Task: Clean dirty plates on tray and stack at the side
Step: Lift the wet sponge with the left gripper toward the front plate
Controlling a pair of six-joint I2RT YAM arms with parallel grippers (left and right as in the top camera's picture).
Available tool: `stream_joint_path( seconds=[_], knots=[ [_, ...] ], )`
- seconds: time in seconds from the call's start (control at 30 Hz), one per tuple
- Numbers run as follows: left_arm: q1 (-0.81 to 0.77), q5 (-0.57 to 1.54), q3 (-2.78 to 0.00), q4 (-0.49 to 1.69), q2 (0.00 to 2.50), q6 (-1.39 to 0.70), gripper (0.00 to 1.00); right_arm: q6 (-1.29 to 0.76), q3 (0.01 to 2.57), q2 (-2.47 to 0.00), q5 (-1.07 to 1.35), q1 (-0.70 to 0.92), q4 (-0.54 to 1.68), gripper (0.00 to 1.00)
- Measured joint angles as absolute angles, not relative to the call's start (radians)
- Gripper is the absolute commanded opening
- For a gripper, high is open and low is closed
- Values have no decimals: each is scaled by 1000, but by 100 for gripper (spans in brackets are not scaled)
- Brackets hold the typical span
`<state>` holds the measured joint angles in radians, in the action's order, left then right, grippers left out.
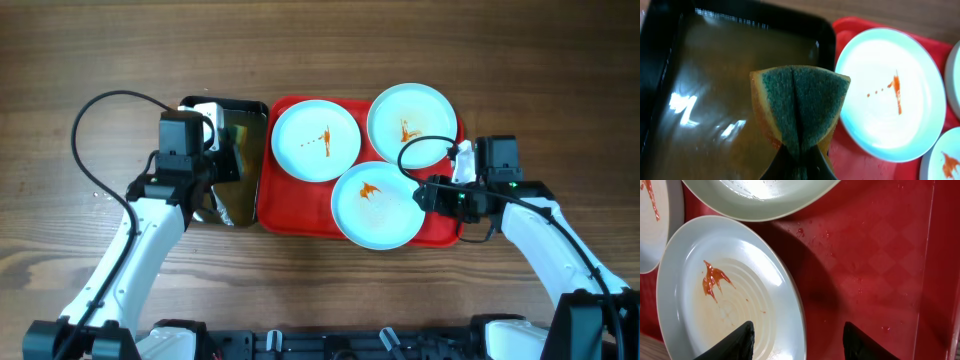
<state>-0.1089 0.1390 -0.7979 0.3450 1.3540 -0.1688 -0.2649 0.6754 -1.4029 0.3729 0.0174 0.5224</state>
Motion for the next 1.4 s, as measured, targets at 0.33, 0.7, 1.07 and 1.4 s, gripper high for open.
stream_joint_path(
  seconds=[0.33,0.7,1.07,1.4],
  knots=[
    [-109,139,-798,292,1242,-158,4,-265,675,-1403,373,17,516,57],
    [-109,139,-798,291,1231,-154,4,-265,675,-1416,373,17,496,44],
    [-109,139,-798,337,1231,-154,4,-270,676,-1579,456,17,473,4],
    [-109,136,-798,352,1231,-154,4,-269,676,-1584,465,17,470,4]
  ],
)
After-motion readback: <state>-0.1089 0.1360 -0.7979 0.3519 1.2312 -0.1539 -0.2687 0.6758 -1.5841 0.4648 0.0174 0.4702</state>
